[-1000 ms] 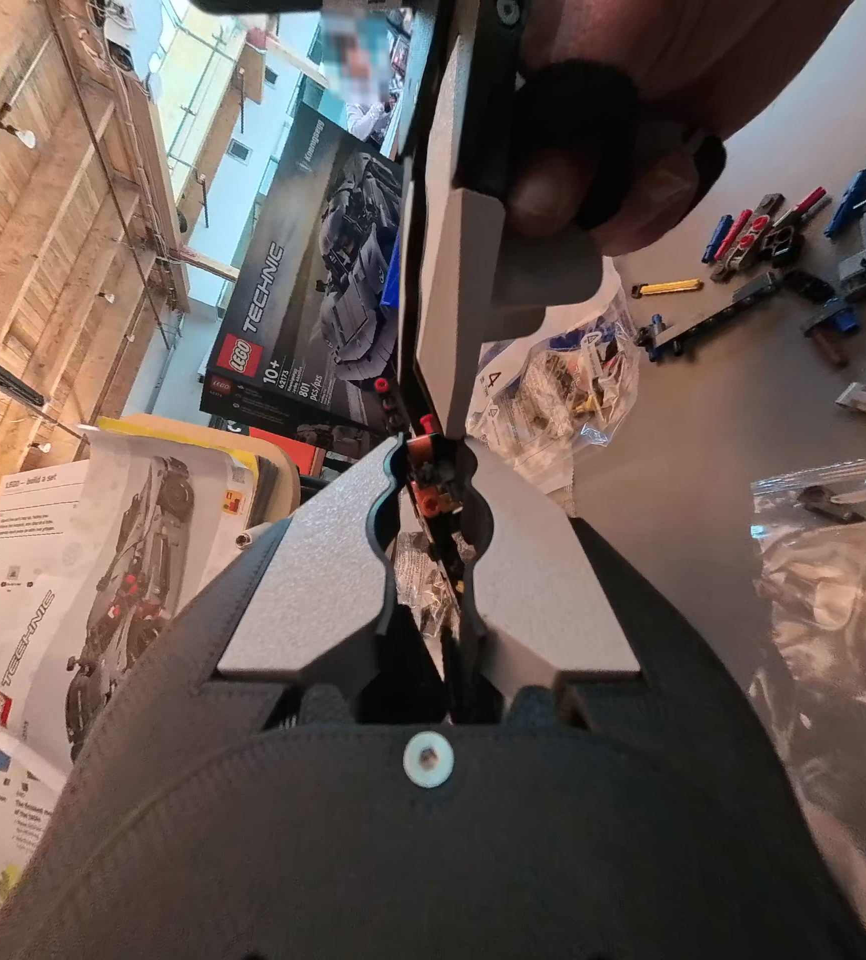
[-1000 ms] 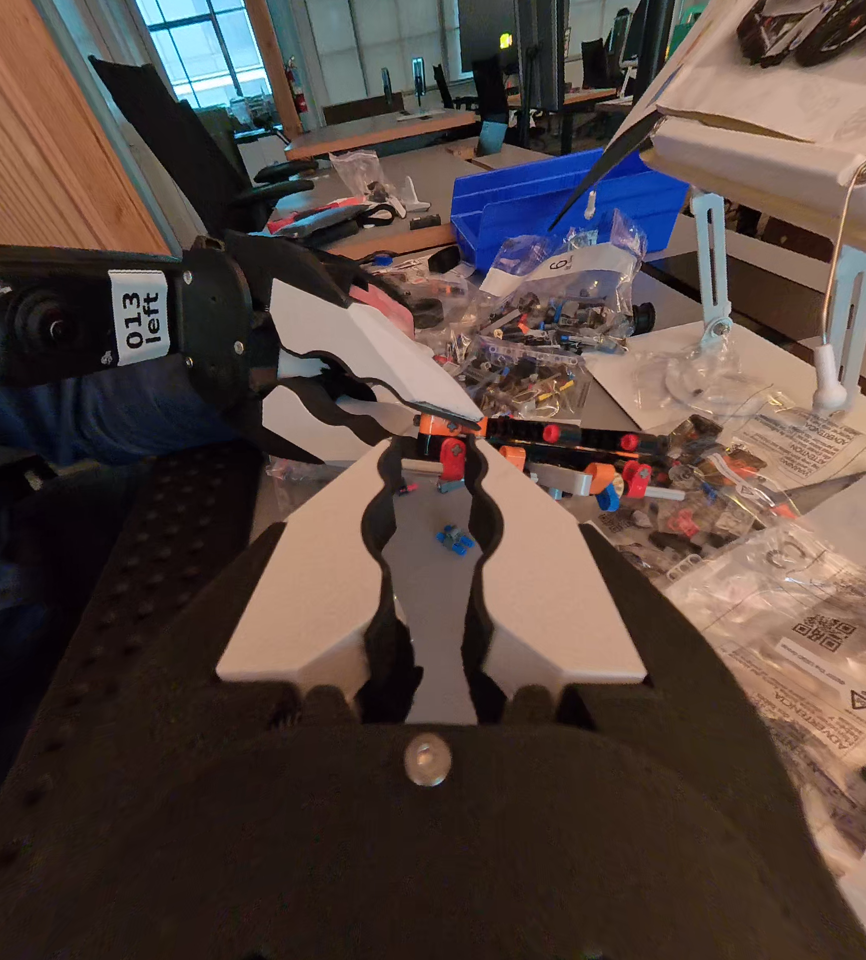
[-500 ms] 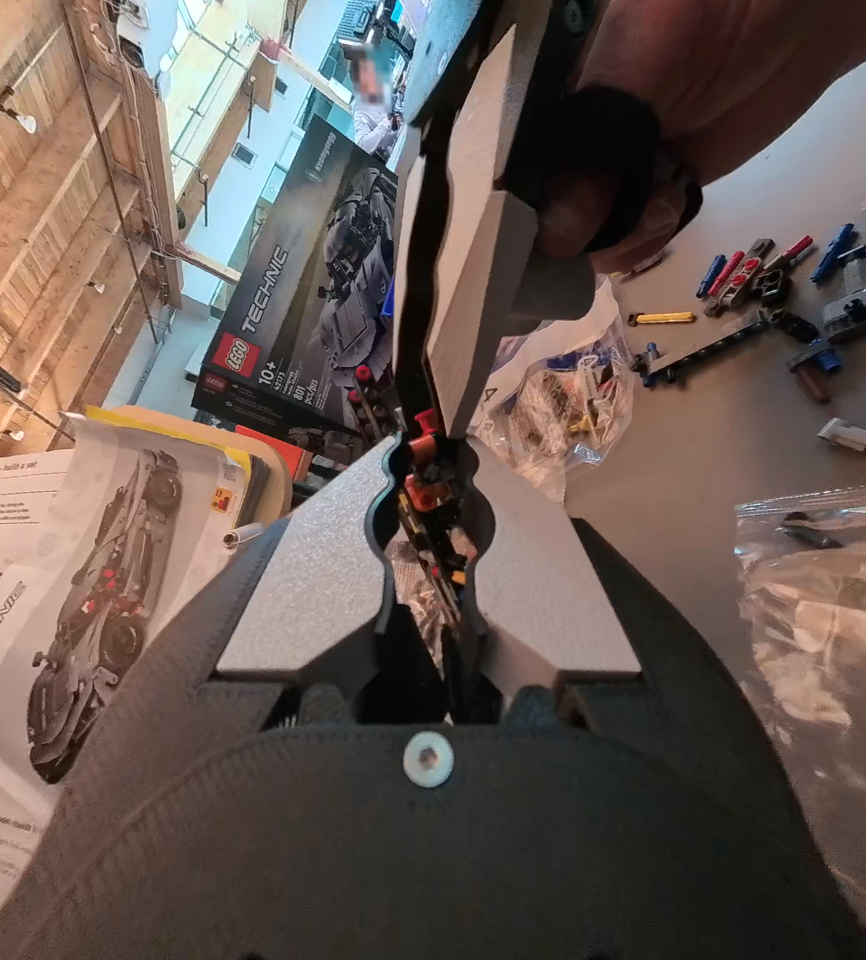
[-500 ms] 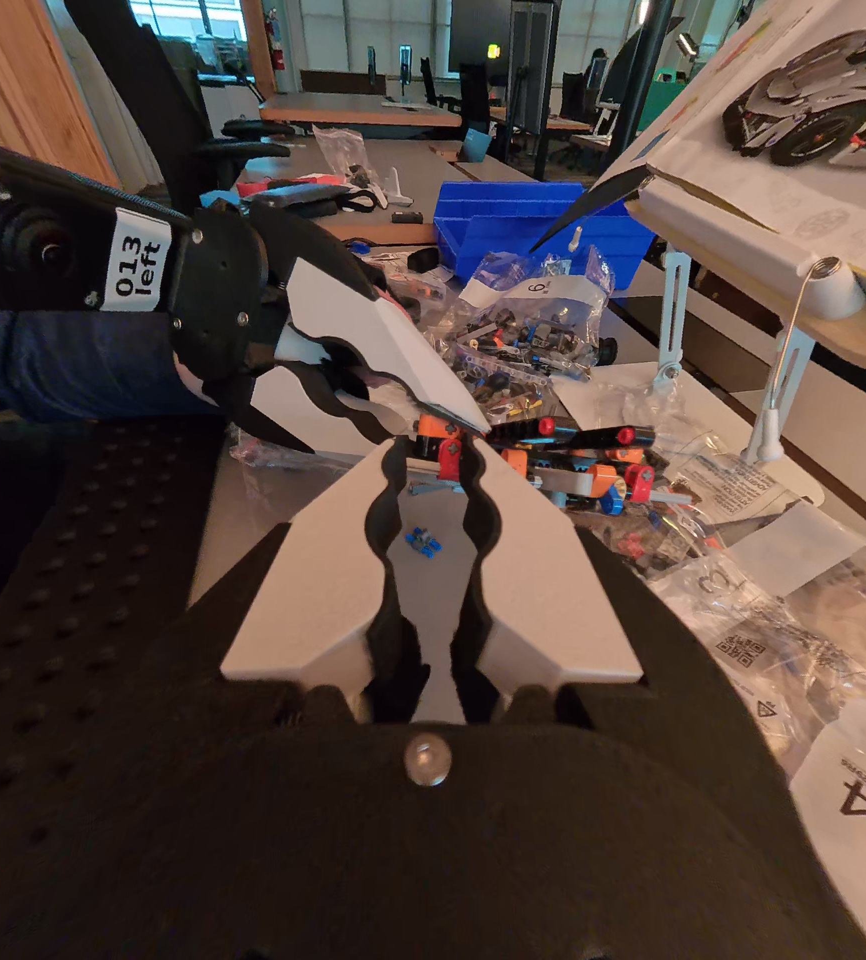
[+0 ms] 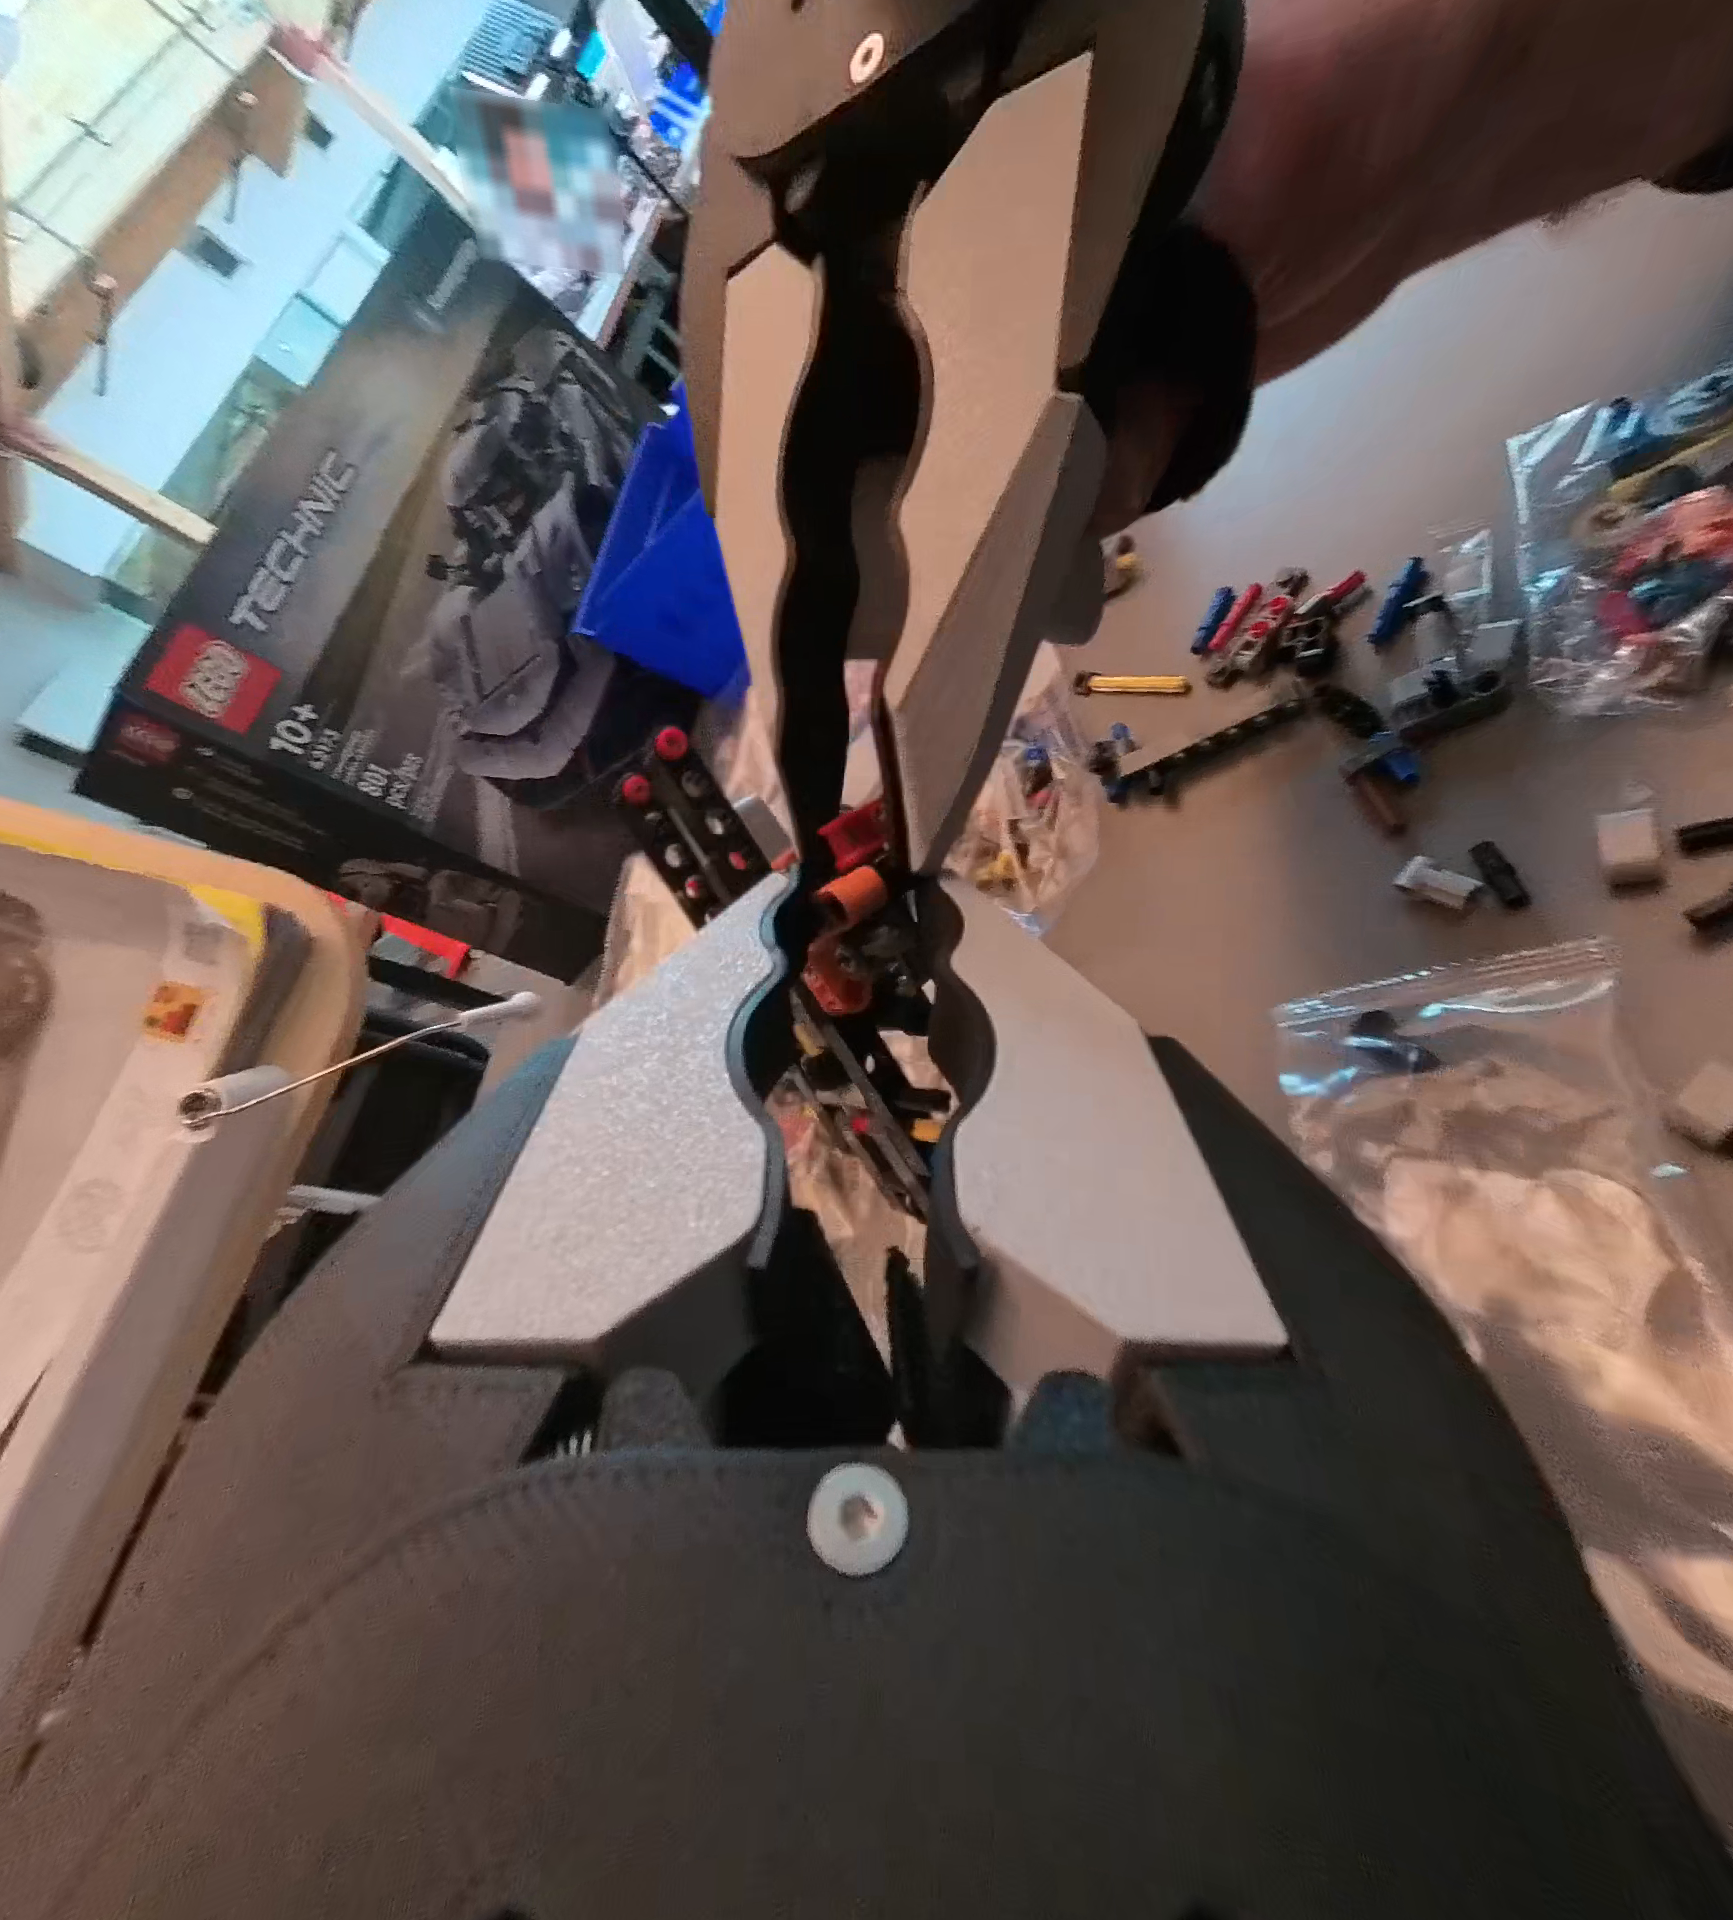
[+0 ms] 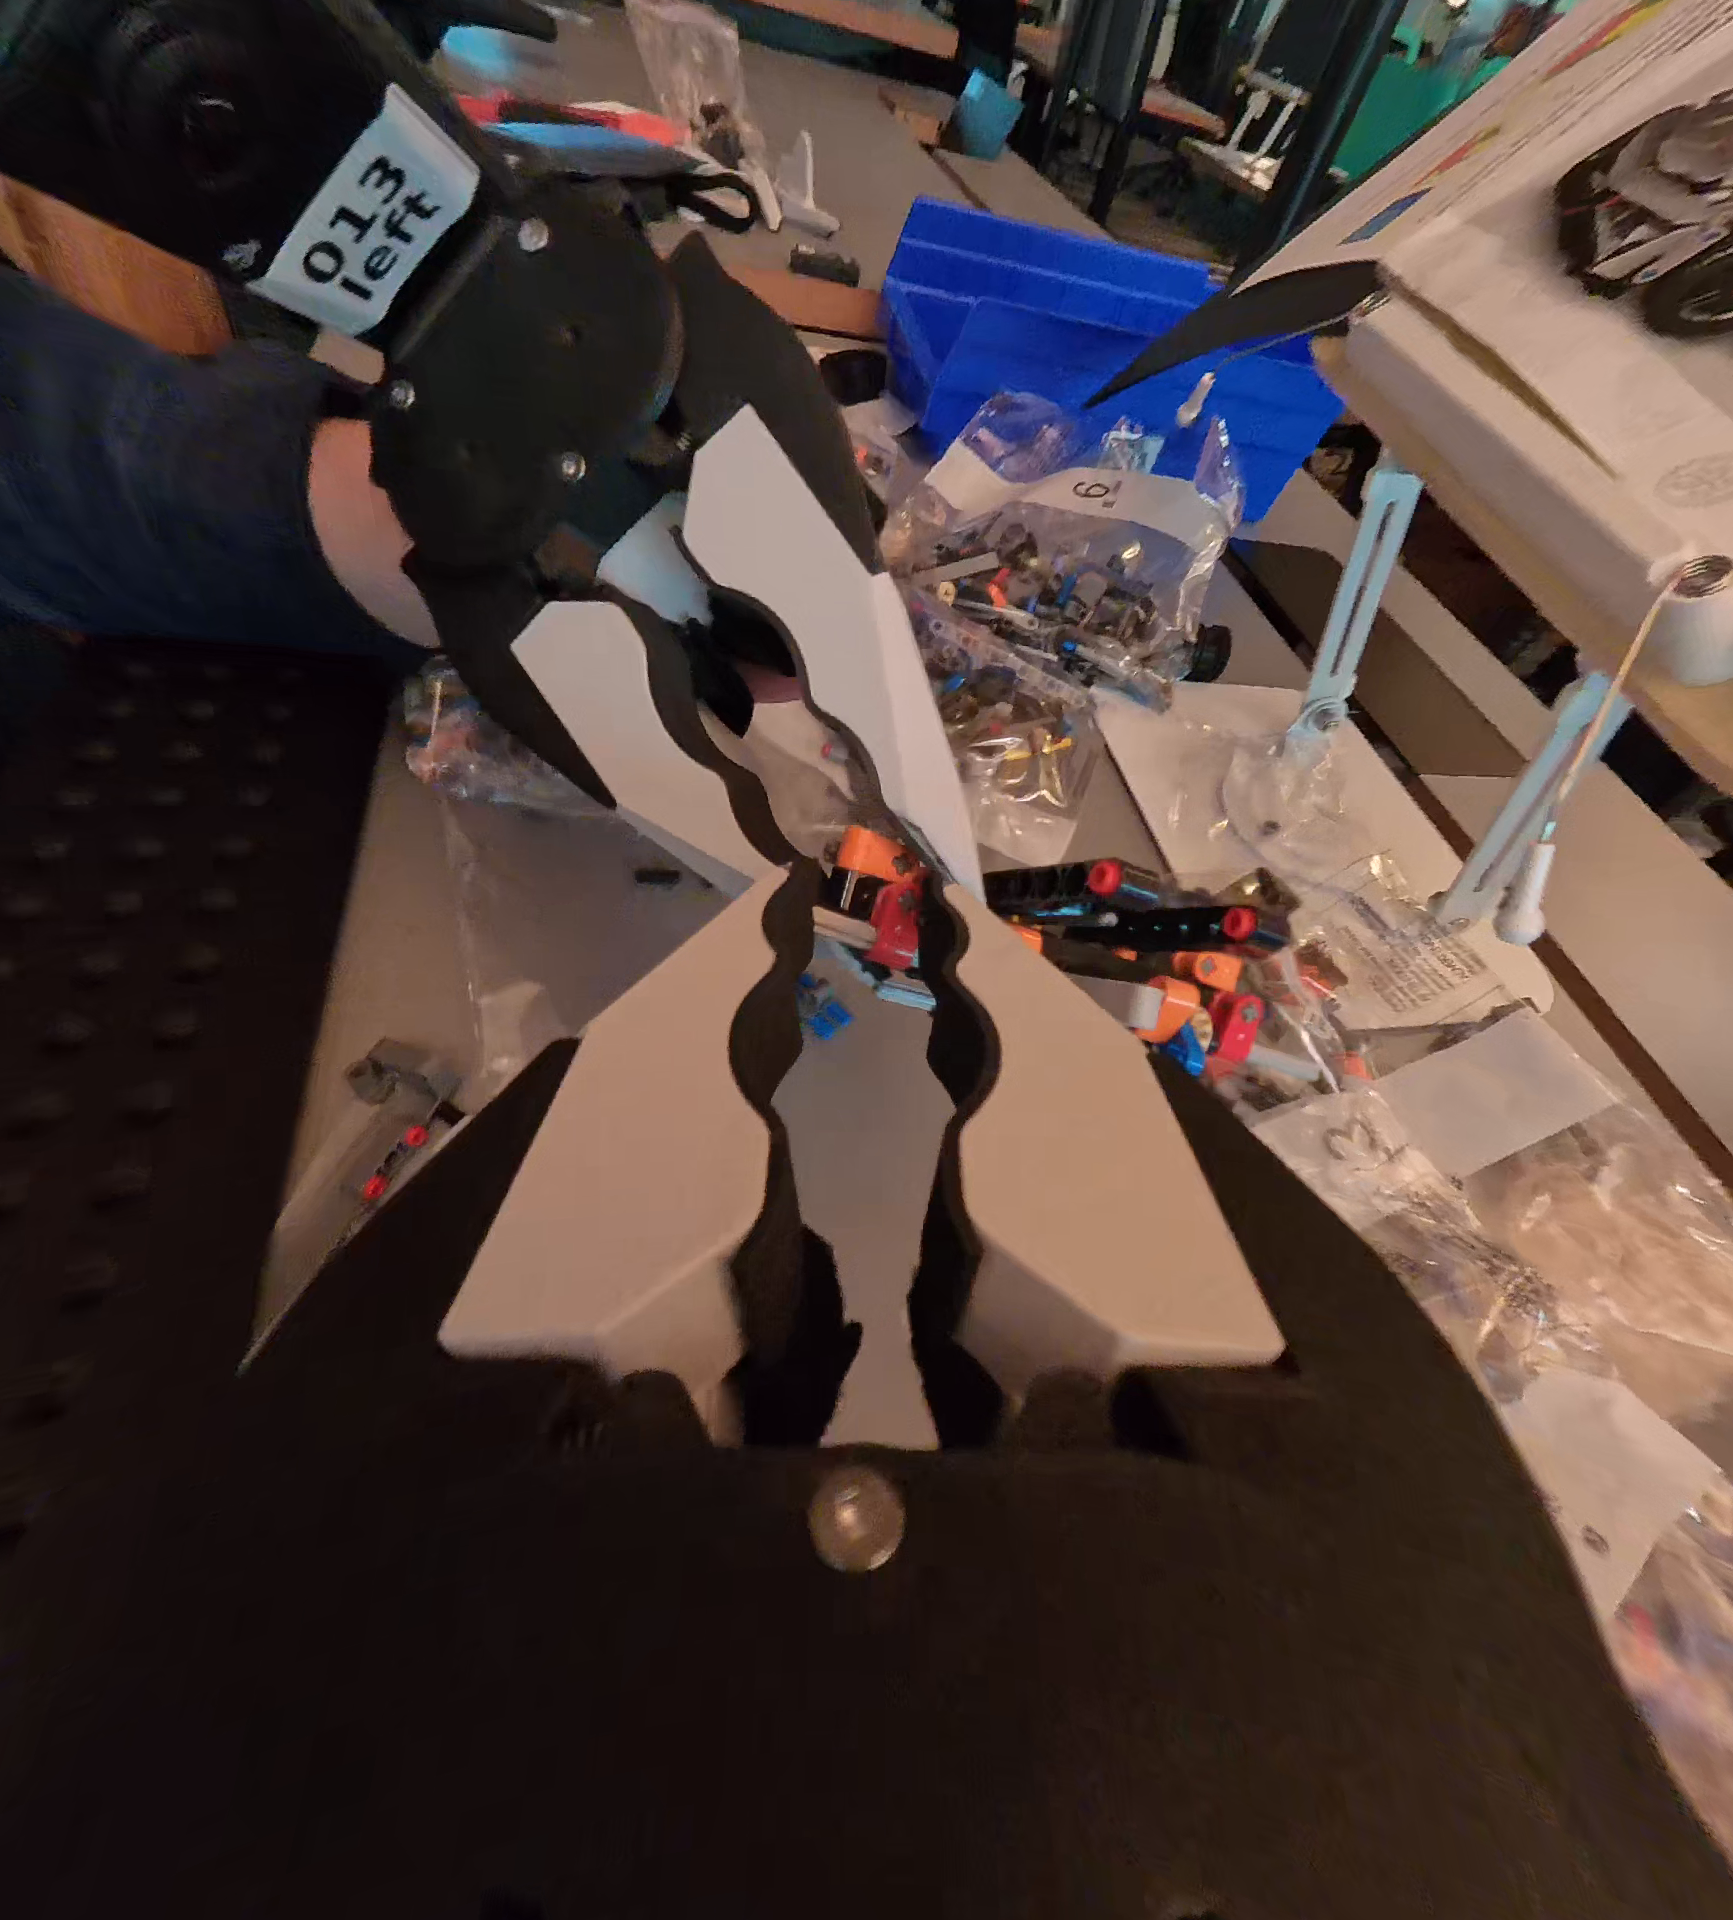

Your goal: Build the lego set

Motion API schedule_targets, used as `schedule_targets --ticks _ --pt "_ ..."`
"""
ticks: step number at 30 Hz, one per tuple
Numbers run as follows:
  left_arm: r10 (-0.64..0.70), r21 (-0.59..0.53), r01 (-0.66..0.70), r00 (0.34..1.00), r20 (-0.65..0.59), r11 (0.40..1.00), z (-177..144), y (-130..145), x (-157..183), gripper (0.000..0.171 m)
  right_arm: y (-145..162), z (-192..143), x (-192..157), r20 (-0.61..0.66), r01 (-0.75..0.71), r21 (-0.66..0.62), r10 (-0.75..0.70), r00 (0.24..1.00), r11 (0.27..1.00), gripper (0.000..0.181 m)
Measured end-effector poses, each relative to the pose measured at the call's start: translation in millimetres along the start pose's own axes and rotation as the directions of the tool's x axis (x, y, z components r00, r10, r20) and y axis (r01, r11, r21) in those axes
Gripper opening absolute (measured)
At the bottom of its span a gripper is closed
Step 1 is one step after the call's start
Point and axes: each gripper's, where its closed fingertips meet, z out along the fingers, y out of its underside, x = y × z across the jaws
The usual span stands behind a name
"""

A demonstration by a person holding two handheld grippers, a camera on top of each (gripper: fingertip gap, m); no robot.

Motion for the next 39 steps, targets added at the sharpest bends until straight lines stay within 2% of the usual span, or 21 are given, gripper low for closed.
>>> schedule_targets --ticks 7,13,23,28,30,34,39 --pt "-0.072 0.005 0.073 0.992 -0.101 0.997 -3.2 4.2 9.4 0.02 10.2 1.5 -5.6 0.06 -0.009 -0.036 0.011 0.998 0.999 0.019" --pt "-0.058 -0.018 0.057 0.991 -0.122 0.998 -1.6 9.3 14.8 0.018 18.4 4.0 -5.9 0.116 -0.118 -0.048 0.123 0.986 0.992 0.021" --pt "-0.102 -0.084 0.088 0.978 -0.182 0.993 4.0 23.9 24.7 0.018 32.4 7.4 -2.9 0.108 -0.14 -0.109 0.152 0.982 0.984 0.02" --pt "-0.125 -0.133 0.096 0.964 -0.233 0.986 5.9 35.9 34.4 0.019 37.2 5.2 0.3 0.087 -0.134 -0.127 0.146 0.986 0.983 0.004" --pt "-0.139 -0.141 0.106 0.959 -0.246 0.984 5.9 35.7 36.2 0.025 43.9 7.4 0.3 0.079 -0.125 -0.162 0.139 0.987 0.979 0.001" --pt "-0.177 -0.172 0.132 0.941 -0.287 0.976 4.0 41.7 42.0 0.049 51.2 9.7 -0.4 0.078 -0.128 -0.202 0.147 0.986 0.971 0.005" --pt "-0.246 -0.208 0.184 0.91 -0.333 0.961 -4.0 49.4 44.3 0.058 61.9 12.4 -0.2 0.066 -0.125 -0.256 0.146 0.987 0.959 0.008"
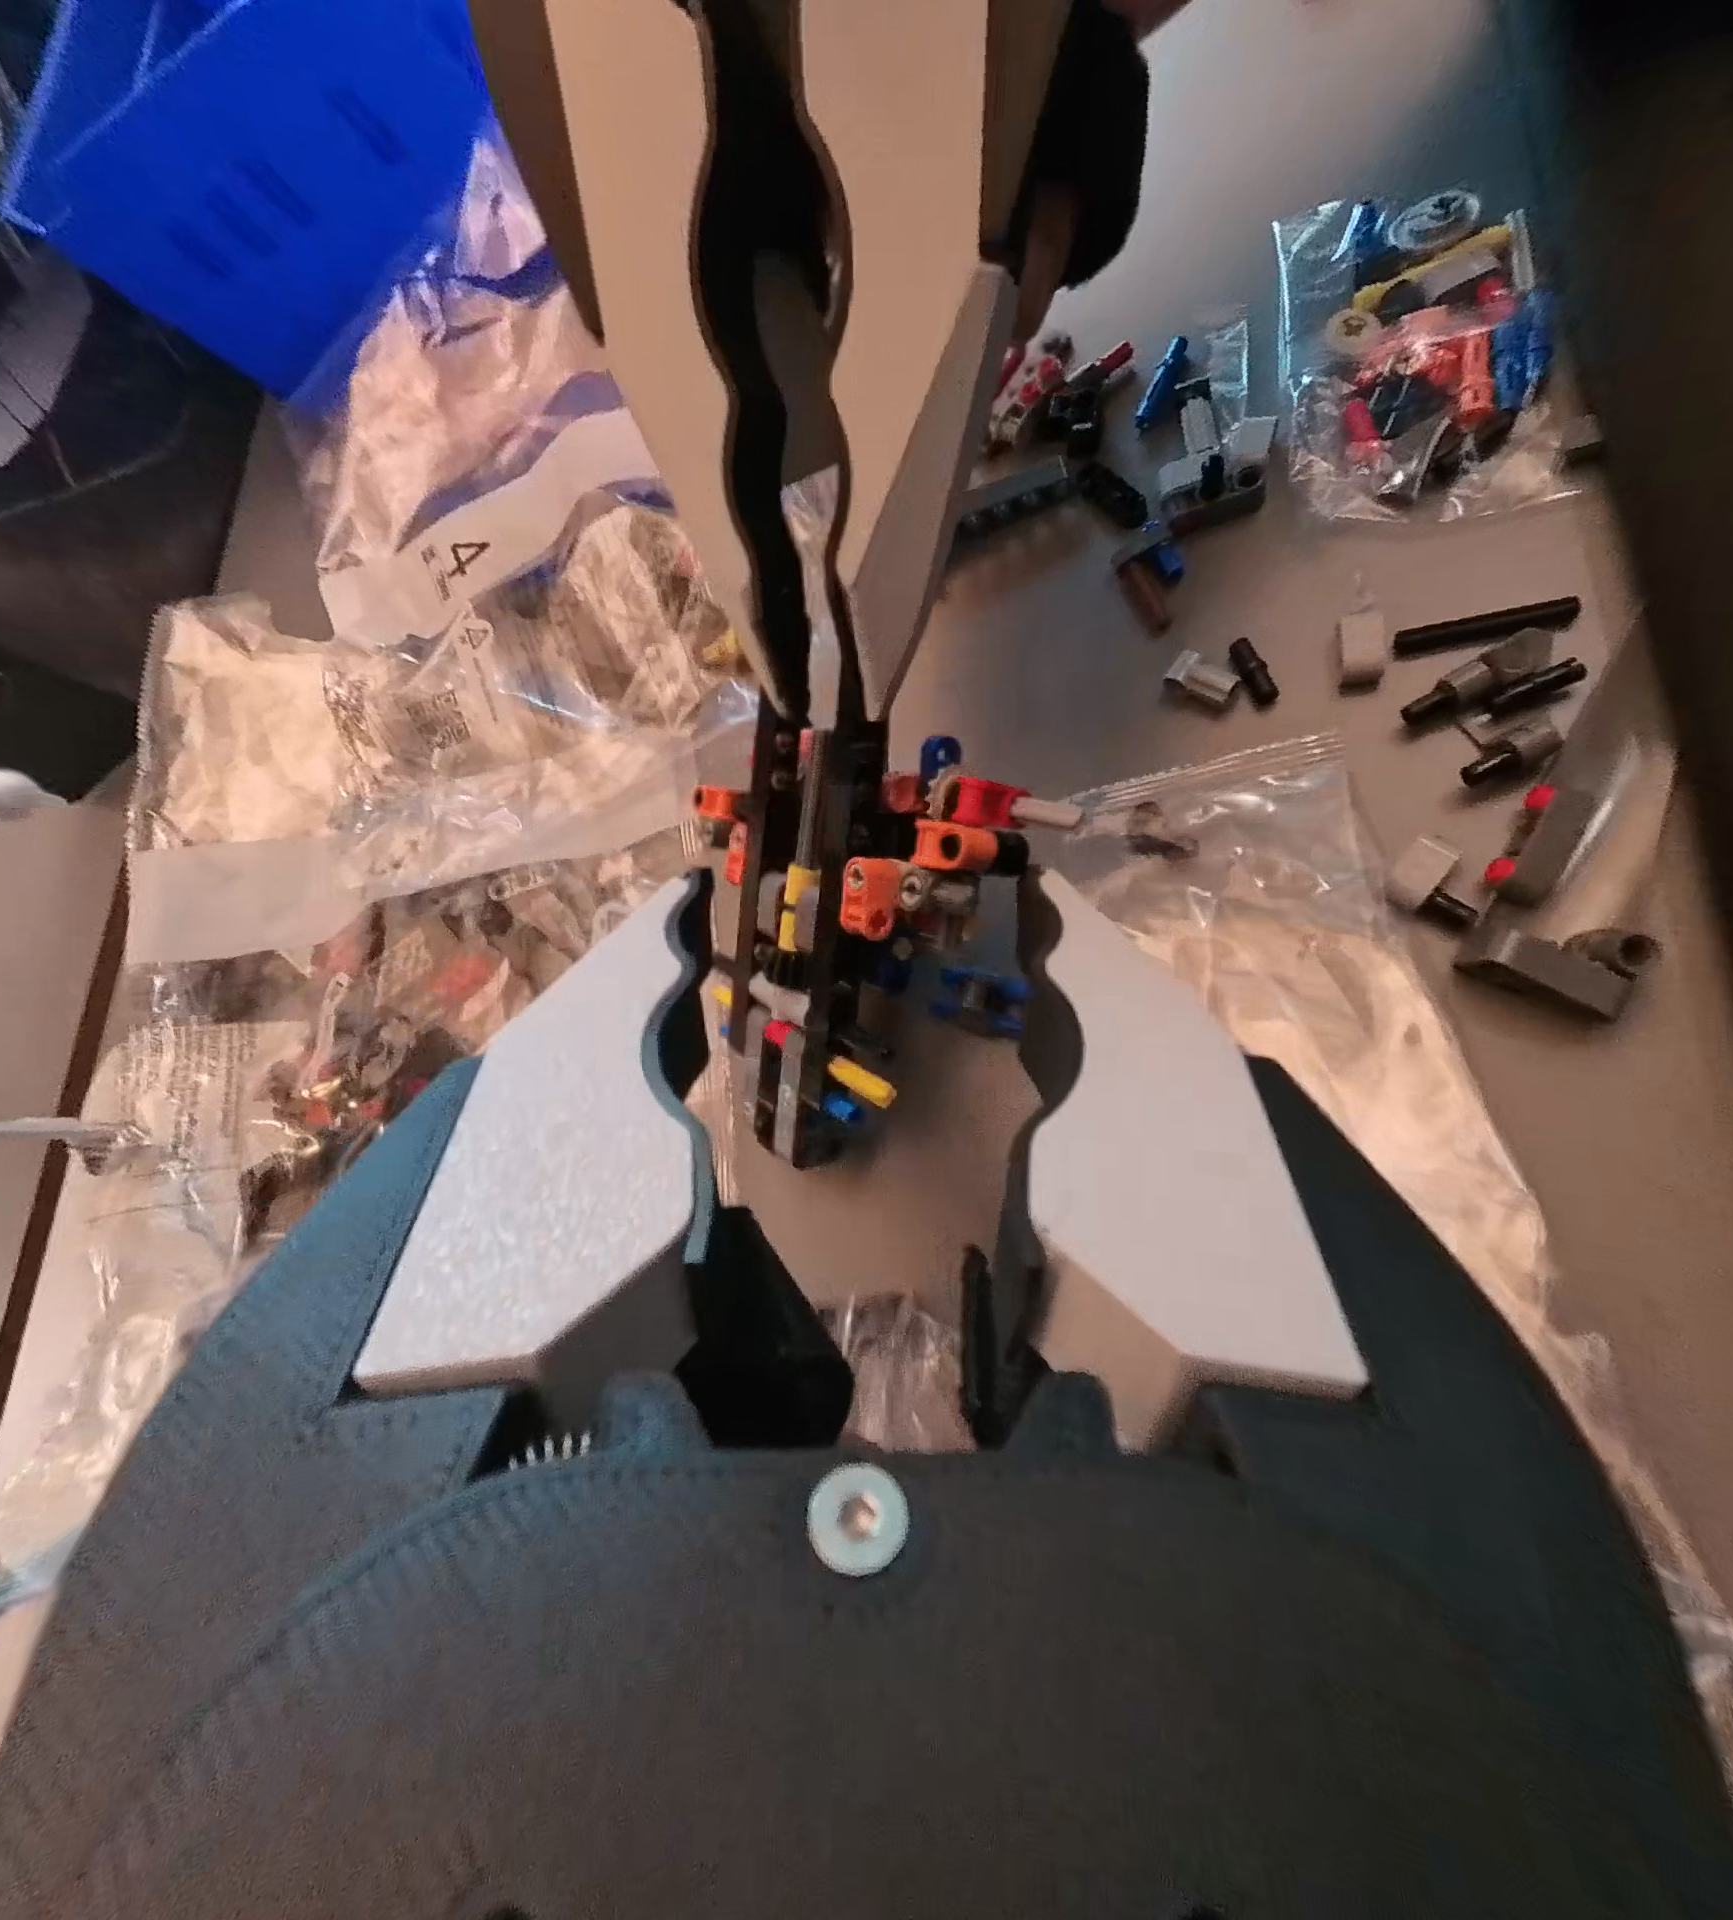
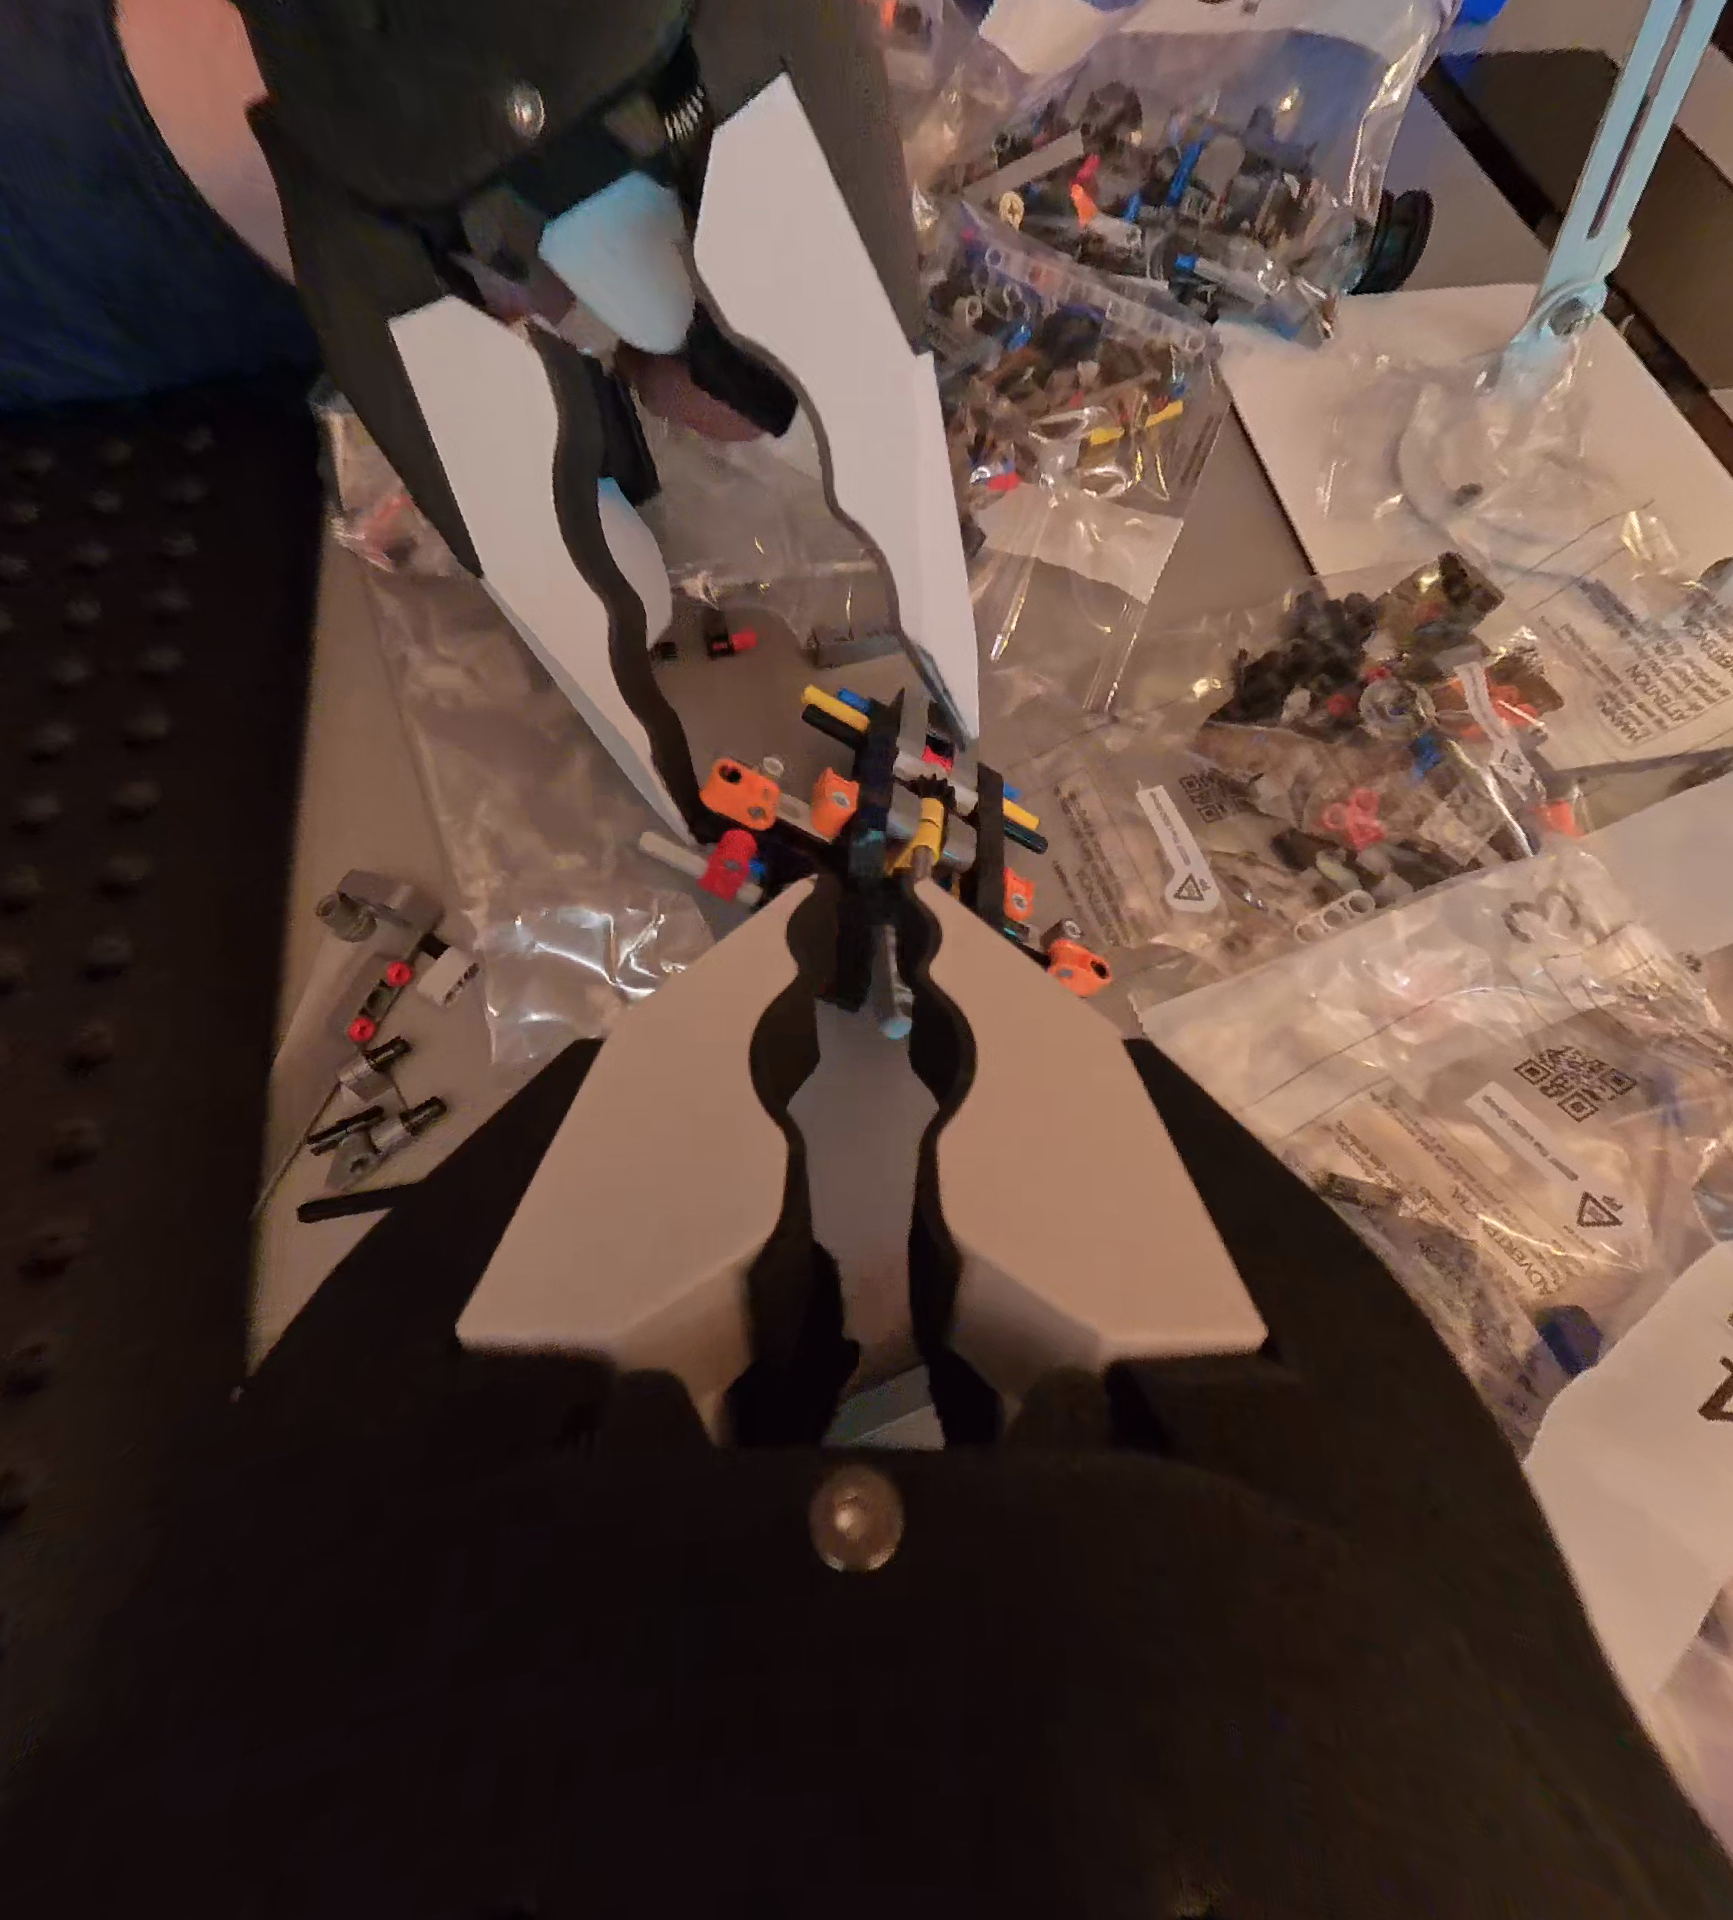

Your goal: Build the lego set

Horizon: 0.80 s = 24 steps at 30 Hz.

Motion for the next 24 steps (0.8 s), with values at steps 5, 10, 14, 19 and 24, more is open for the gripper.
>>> schedule_targets --ticks 5,10,14,19,24 --pt "-0.021 -0.062 0.018 0.998 -0.051 0.998 2.5 13.2 6.4 0.062 -0.1 5.4 1.4 -0.027 0.02 -0.01 -0.02 0.999 1.0 0.016" --pt "-0.035 -0.105 0.028 0.997 -0.067 0.994 4.5 21.4 8.5 0.061 10.9 21.8 -6.0 -0.015 0.067 -0.1 -0.069 0.998 0.993 0.018" --pt "-0.036 -0.116 0.029 0.997 -0.062 0.993 1.3 22.8 6.7 0.049 23.4 32.0 -5.9 -0.019 0.069 -0.175 -0.074 0.997 0.982 0.013" --pt "-0.092 -0.134 0.075 0.988 -0.121 0.988 2.0 22.6 16.1 0.046 26.2 33.5 2.5 -0.06 0.024 -0.191 -0.036 0.998 0.981 0.006" --pt "-0.141 -0.147 0.126 0.985 -0.099 0.981 8.6 21.3 12.3 0.041 23.5 36.1 3.9 -0.074 0.024 -0.183 -0.038 0.997 0.983 0.005"
